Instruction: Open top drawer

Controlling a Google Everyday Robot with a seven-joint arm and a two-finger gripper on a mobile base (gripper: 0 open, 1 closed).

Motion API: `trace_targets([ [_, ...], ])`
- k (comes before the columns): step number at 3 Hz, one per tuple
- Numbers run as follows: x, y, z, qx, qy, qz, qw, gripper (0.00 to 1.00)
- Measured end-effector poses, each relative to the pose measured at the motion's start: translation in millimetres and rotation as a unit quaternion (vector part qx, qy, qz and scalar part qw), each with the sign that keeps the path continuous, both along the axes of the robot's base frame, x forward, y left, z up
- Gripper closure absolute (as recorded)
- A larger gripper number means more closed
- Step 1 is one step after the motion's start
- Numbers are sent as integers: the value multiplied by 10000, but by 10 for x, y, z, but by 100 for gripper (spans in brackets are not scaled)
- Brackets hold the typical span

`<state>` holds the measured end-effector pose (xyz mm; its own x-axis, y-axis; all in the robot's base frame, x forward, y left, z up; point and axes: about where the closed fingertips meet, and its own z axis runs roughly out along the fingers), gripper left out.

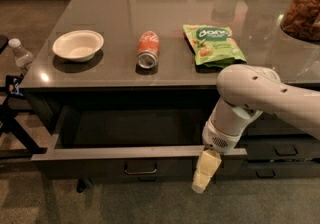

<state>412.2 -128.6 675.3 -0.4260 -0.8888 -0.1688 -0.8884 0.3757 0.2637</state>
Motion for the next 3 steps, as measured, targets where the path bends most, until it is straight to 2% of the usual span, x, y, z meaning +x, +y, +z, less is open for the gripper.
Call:
trace_targets([
  [1,-165,-154,-124,62,274,-240,9993,0],
  [2,-203,-183,-112,62,325,-296,9990,0],
  [3,-378,-367,42,6,332,-549,9979,0],
])
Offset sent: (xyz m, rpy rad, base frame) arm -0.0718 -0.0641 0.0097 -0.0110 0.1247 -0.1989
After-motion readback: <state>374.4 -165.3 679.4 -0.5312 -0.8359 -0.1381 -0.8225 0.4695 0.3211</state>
